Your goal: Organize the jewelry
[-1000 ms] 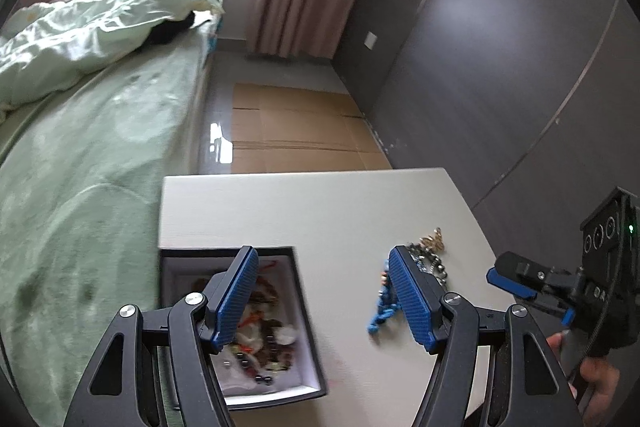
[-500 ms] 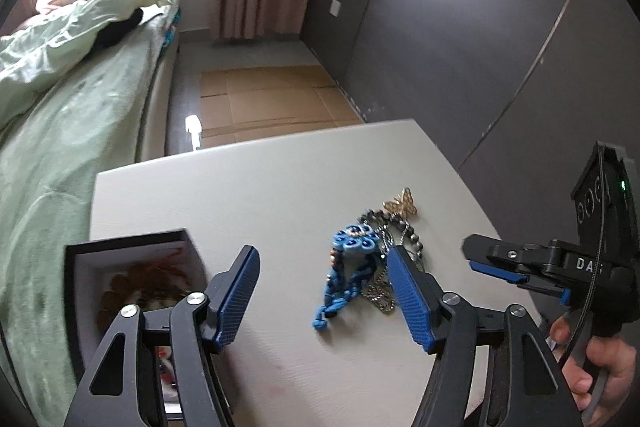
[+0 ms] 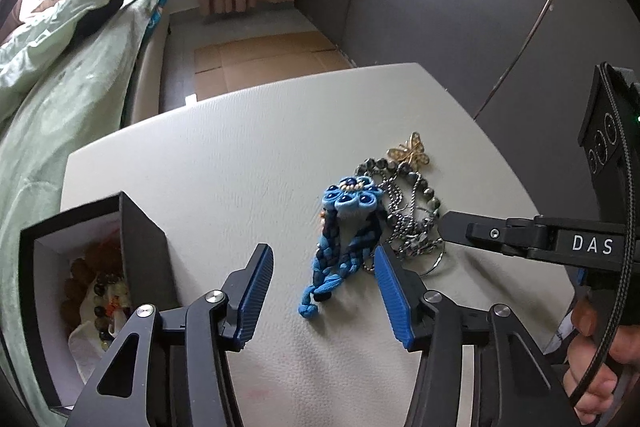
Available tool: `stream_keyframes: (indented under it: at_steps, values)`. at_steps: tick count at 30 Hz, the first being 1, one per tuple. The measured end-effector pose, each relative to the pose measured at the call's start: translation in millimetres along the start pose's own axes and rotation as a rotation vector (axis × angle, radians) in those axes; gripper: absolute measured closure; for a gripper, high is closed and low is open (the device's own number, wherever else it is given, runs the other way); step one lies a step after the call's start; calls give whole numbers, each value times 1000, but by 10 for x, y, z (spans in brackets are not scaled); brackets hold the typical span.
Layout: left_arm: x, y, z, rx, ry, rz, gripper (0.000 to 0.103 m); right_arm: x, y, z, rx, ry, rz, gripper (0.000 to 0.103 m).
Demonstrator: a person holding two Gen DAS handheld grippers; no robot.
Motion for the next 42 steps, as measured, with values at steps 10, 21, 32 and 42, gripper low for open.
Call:
stream_keyframes:
  at_steps: [10, 21, 32, 42]
  values:
    - [-36, 46, -204, 48, -12, -13, 49, -8, -32, -164, 36, 49, 12, 91]
    - [-57, 79, -244, 41, -36, -34, 86, 35, -32, 159, -50, -47, 41, 99]
    - [74, -22, 63, -37, 43, 28, 90, 154, -58, 313, -109, -118, 54, 99]
    - [230, -229, 497, -148, 77, 88, 94, 381, -89, 443, -153, -228, 86, 99]
Point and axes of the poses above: each gripper's, at about its wrist camera, not at the fingertips, and z roughly against the way its jaws point, x to its left, y to its underside, the point moved 4 cm from there along -z, roughly the way its jaws point
